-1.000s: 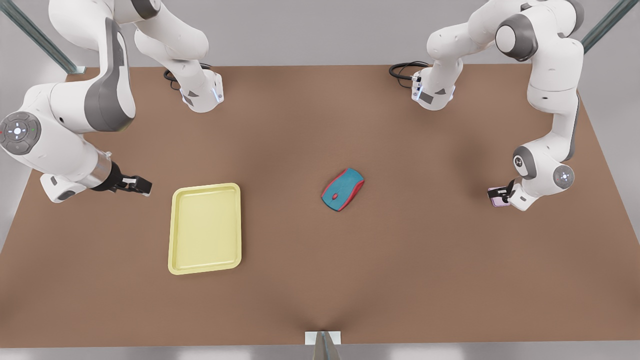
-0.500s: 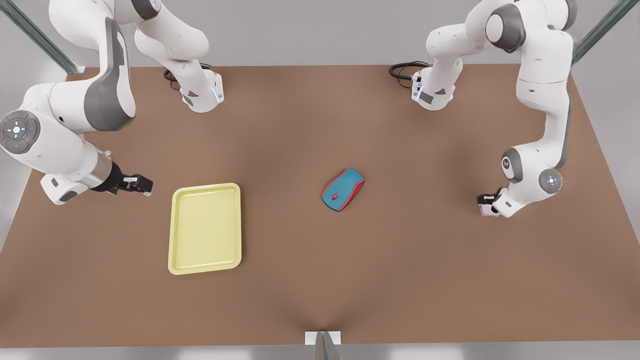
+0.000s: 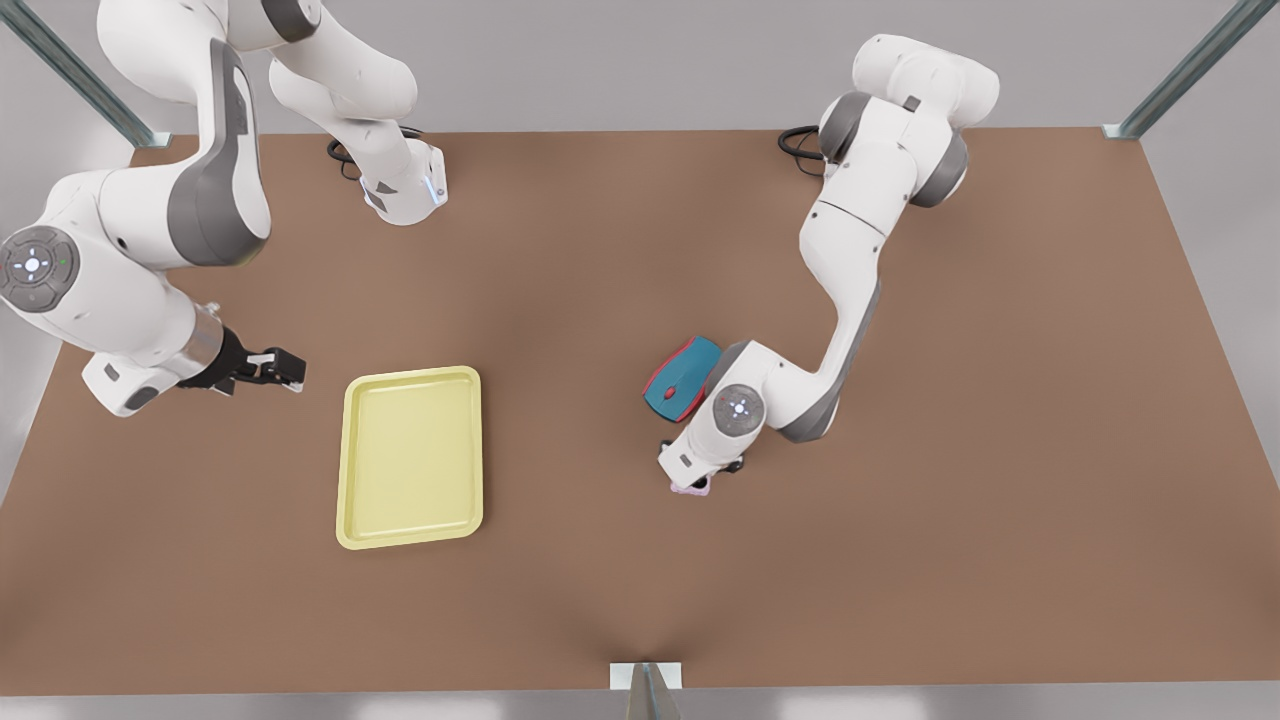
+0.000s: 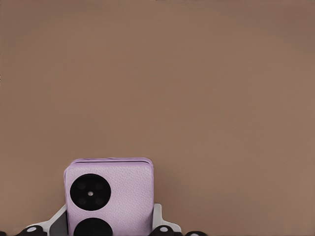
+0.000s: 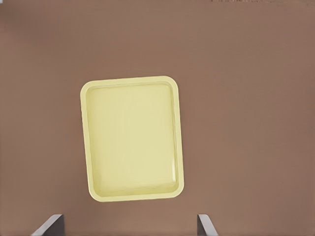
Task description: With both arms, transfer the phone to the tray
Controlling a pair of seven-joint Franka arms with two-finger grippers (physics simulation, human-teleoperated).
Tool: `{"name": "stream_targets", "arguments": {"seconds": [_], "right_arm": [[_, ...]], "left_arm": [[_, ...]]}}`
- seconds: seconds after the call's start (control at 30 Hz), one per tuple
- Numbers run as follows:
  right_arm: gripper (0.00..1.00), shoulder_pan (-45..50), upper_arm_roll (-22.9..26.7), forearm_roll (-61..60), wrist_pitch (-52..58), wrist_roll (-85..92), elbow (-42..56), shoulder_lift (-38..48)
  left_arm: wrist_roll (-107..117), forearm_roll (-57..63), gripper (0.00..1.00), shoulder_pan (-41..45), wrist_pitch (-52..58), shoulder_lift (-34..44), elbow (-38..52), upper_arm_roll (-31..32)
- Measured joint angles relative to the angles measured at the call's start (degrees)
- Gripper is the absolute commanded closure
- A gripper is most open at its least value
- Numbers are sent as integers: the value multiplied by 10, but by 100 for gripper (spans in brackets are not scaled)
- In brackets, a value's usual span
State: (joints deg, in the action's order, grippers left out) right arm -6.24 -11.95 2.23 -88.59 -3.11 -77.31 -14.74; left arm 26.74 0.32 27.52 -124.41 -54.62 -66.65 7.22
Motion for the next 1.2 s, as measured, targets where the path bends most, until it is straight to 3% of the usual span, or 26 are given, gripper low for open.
{"name": "stream_targets", "arguments": {"seconds": [0.33, 0.4, 0.47, 0.53, 0.6, 0.7, 0.8, 0.87, 1.0, 1.2], "right_arm": [[0, 1, 0, 1, 0, 16, 2, -5], [0, 1, 0, 1, 0, 18, 2, -5], [0, 1, 0, 1, 0, 20, 2, -5], [0, 1, 0, 1, 0, 22, 2, -5], [0, 1, 0, 1, 0, 24, 2, -5], [0, 5, -3, 0, -1, 26, 8, -13], [0, 45, -20, 4, -32, 28, 13, -54], [0, 70, -21, 6, -55, 29, 20, -88], [0, 157, -22, 19, -110, 5, 44, -173], [0, 309, -16, 54, -192, -107, 230, -388]], "left_arm": [[167, 1, 19, 19, -9, -72, 67, 4], [185, 1, 16, 20, -12, -73, 71, 22], [198, 0, 1, 21, -14, -73, 76, 36], [210, -1, 0, 19, -15, -73, 81, 44], [214, 0, 0, -11, 16, -30, 80, 39], [171, 17, 0, -83, 174, 153, 81, 12], [116, 17, 0, -93, 311, 253, 77, 11], [86, -10, 0, -105, 368, 318, -14, 6], [37, -40, 0, -111, 420, 353, -78, 5], [-20, -53, 0, -111, 447, 350, -85, 6]]}}
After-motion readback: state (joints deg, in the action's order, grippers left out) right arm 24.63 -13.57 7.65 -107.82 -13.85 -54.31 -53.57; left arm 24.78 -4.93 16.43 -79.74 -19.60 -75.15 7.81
